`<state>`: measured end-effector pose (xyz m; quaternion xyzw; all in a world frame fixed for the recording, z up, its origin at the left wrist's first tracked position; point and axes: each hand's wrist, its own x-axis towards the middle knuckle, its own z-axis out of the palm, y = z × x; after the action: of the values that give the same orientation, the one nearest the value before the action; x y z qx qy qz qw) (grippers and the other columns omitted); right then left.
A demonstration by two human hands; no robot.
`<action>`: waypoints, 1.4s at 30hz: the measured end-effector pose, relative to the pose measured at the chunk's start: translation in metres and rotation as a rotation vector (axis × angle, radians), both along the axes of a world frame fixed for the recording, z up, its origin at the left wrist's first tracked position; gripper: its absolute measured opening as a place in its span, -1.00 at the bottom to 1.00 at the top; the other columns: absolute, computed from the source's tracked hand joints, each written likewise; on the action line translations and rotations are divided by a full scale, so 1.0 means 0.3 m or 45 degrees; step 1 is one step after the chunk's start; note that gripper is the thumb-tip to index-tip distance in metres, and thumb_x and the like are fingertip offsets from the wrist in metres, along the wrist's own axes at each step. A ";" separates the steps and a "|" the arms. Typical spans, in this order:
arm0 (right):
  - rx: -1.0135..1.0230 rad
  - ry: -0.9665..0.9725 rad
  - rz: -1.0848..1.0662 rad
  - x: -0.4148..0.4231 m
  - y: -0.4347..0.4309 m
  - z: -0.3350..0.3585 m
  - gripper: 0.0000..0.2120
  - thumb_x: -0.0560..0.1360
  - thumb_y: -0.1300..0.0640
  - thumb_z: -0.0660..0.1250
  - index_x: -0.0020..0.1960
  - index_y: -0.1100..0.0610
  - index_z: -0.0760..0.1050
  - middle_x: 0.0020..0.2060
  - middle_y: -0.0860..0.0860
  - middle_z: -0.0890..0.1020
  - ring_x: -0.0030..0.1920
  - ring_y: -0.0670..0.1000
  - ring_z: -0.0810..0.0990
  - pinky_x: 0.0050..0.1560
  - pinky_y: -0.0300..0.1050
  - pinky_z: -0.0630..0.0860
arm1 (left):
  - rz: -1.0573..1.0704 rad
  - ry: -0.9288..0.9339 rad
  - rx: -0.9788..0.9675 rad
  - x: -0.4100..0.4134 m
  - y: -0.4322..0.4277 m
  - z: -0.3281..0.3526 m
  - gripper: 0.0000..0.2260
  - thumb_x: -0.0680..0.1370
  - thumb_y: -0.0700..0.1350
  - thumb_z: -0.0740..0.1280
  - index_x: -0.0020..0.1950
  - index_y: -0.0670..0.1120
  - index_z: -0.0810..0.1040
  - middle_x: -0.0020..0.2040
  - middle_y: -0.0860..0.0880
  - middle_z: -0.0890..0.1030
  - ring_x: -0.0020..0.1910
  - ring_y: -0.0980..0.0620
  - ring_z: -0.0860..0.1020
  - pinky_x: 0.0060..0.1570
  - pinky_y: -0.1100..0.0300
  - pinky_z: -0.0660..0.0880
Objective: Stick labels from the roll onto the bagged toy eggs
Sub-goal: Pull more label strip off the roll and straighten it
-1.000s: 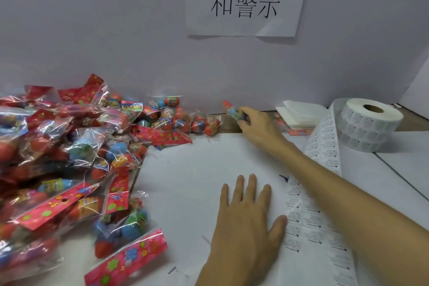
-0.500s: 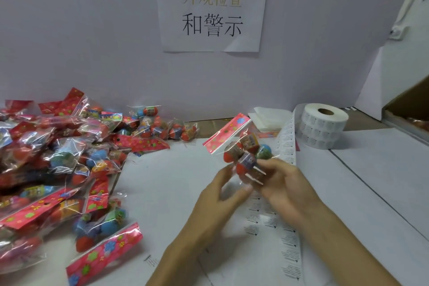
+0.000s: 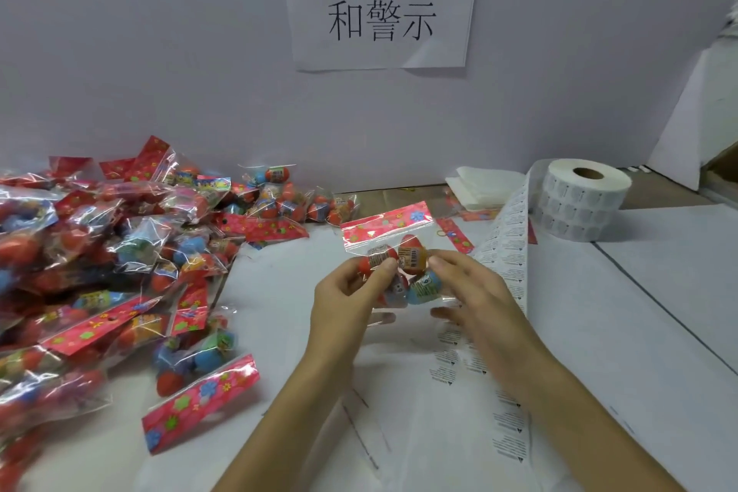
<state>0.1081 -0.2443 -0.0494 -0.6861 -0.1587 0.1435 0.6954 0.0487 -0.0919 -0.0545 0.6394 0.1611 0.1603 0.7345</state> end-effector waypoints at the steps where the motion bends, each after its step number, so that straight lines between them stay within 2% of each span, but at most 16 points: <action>1: 0.003 -0.007 0.001 0.002 -0.003 0.002 -0.66 0.51 -0.15 0.34 0.21 -0.04 0.62 0.08 -0.09 0.72 0.16 -0.04 0.66 -0.02 -0.11 0.58 | -0.018 0.012 0.002 -0.001 0.000 0.000 -0.83 0.58 0.02 0.43 0.08 -0.04 0.68 -0.12 -0.02 0.76 -0.12 -0.01 0.74 -0.23 0.20 0.65; 4: 0.014 -0.005 -0.017 0.006 -0.011 0.008 -0.54 0.40 -0.23 0.37 0.20 -0.03 0.62 0.08 -0.04 0.72 0.16 0.00 0.68 0.19 0.05 0.60 | -0.103 0.054 0.000 -0.005 -0.006 -0.005 -0.79 0.57 0.04 0.44 0.08 -0.08 0.69 -0.12 -0.05 0.76 -0.15 -0.01 0.74 -0.23 0.21 0.63; 6: 0.013 -0.012 -0.023 0.010 -0.015 0.011 -0.53 0.38 -0.23 0.39 0.19 -0.01 0.63 0.08 -0.01 0.72 0.15 0.01 0.69 0.26 0.12 0.58 | -0.176 0.071 -0.001 -0.007 -0.013 -0.006 -0.75 0.56 0.05 0.45 0.10 -0.10 0.69 -0.08 -0.08 0.75 -0.15 -0.02 0.74 -0.22 0.20 0.63; 8: 0.026 0.014 -0.050 0.013 -0.015 0.010 -0.59 0.40 -0.19 0.41 0.14 0.02 0.65 0.04 0.02 0.73 0.10 0.03 0.71 0.25 0.13 0.60 | -0.240 0.075 0.006 -0.010 -0.021 -0.006 -0.72 0.55 0.07 0.45 0.13 -0.09 0.69 -0.05 -0.09 0.75 -0.13 -0.04 0.74 -0.19 0.16 0.65; 11: 0.024 0.017 -0.092 0.018 -0.016 0.000 -0.81 0.51 -0.04 0.44 0.03 0.04 0.69 -0.04 0.06 0.74 0.06 0.10 0.72 0.19 0.08 0.63 | -0.293 0.073 -0.021 -0.012 -0.032 -0.003 -0.62 0.48 0.17 0.44 0.11 -0.09 0.70 -0.03 -0.08 0.75 -0.13 -0.07 0.74 -0.22 0.14 0.65; 13: 0.014 0.019 -0.101 0.019 -0.015 -0.005 -0.86 0.52 0.00 0.46 -0.01 0.05 0.70 -0.06 0.09 0.74 0.06 0.14 0.71 0.18 0.08 0.63 | -0.290 0.078 -0.031 -0.011 -0.035 -0.003 -0.57 0.45 0.21 0.42 0.09 -0.10 0.71 -0.02 -0.06 0.75 -0.09 -0.11 0.75 -0.21 0.08 0.67; 16: -0.037 0.031 -0.102 0.018 -0.014 -0.005 -0.79 0.47 -0.04 0.51 0.00 0.07 0.70 -0.07 0.08 0.75 0.03 0.11 0.73 0.21 0.21 0.61 | -0.300 0.074 -0.035 -0.010 -0.037 -0.005 -0.63 0.49 0.16 0.42 0.08 -0.10 0.71 -0.02 -0.05 0.75 -0.05 -0.12 0.75 -0.26 0.10 0.66; 19: -0.097 0.027 -0.087 0.016 -0.016 -0.004 -0.79 0.46 -0.05 0.52 -0.01 0.06 0.71 -0.08 0.05 0.75 0.02 0.09 0.73 0.20 0.22 0.61 | -0.299 0.096 -0.005 -0.013 -0.039 -0.007 -0.74 0.58 0.08 0.40 0.10 -0.08 0.70 -0.02 -0.04 0.75 -0.03 -0.11 0.75 -0.27 0.08 0.67; 22: -0.112 0.031 -0.080 0.016 -0.017 -0.004 -0.79 0.48 0.00 0.51 0.04 0.08 0.71 -0.05 0.07 0.75 0.04 0.12 0.73 0.20 0.23 0.61 | -0.289 0.116 0.006 -0.014 -0.038 -0.007 -0.77 0.60 0.06 0.40 0.11 -0.06 0.70 -0.01 -0.05 0.75 -0.03 -0.12 0.75 -0.22 -0.01 0.70; 24: -0.141 0.024 -0.092 0.016 -0.019 -0.005 -0.83 0.48 0.04 0.51 0.01 0.10 0.71 -0.08 0.10 0.75 -0.01 0.16 0.73 0.15 0.26 0.63 | -0.268 0.119 0.028 -0.014 -0.038 -0.009 -0.83 0.59 0.05 0.42 0.03 -0.01 0.73 -0.05 -0.03 0.75 -0.04 -0.09 0.75 -0.23 -0.01 0.69; 27: -0.178 -0.010 -0.107 0.016 -0.021 -0.009 -0.92 0.46 0.14 0.52 -0.08 0.14 0.71 -0.18 0.13 0.75 -0.10 0.21 0.74 0.08 0.28 0.64 | -0.222 0.119 0.055 -0.015 -0.044 -0.015 -0.87 0.59 -0.05 0.44 -0.11 0.01 0.76 -0.18 -0.03 0.74 -0.18 -0.03 0.73 -0.33 0.11 0.62; 31: -0.161 -0.048 -0.116 0.012 -0.015 -0.013 -0.99 0.45 0.22 0.51 -0.13 0.16 0.72 -0.22 0.13 0.74 -0.13 0.22 0.73 0.04 0.24 0.65 | -0.204 0.127 0.106 -0.013 -0.043 -0.018 -0.85 0.59 -0.11 0.44 -0.14 -0.08 0.76 -0.25 -0.06 0.71 -0.32 0.03 0.68 -0.43 0.21 0.54; 36: -0.135 -0.044 -0.108 0.011 -0.009 -0.020 -0.97 0.46 0.20 0.51 -0.11 0.14 0.72 -0.20 0.14 0.74 -0.10 0.26 0.72 0.01 0.22 0.65 | -0.188 0.098 0.104 -0.011 -0.034 -0.013 -0.80 0.58 -0.16 0.44 -0.22 -0.06 0.77 -0.21 -0.06 0.74 -0.22 0.06 0.72 -0.31 0.29 0.58; 39: -0.127 -0.029 -0.111 0.013 -0.008 -0.021 -0.92 0.47 0.16 0.51 -0.07 0.16 0.70 -0.15 0.17 0.73 -0.07 0.28 0.71 0.02 0.18 0.67 | -0.184 0.071 0.101 -0.011 -0.033 -0.013 -0.85 0.58 -0.14 0.45 -0.15 -0.10 0.78 -0.19 -0.08 0.75 -0.19 0.03 0.72 -0.24 0.26 0.61; 42: -0.093 -0.003 -0.085 0.010 -0.007 -0.017 -0.92 0.50 0.08 0.49 -0.07 0.09 0.71 -0.10 0.14 0.74 0.00 0.26 0.71 0.03 0.14 0.68 | -0.165 0.052 0.114 -0.012 -0.029 -0.013 -0.87 0.58 -0.13 0.45 -0.11 -0.09 0.78 -0.17 -0.08 0.76 -0.16 0.00 0.73 -0.20 0.25 0.64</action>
<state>0.1112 -0.2465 -0.0544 -0.7162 -0.1312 0.1250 0.6740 0.0452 -0.1006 -0.0584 0.6837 0.1270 0.1065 0.7107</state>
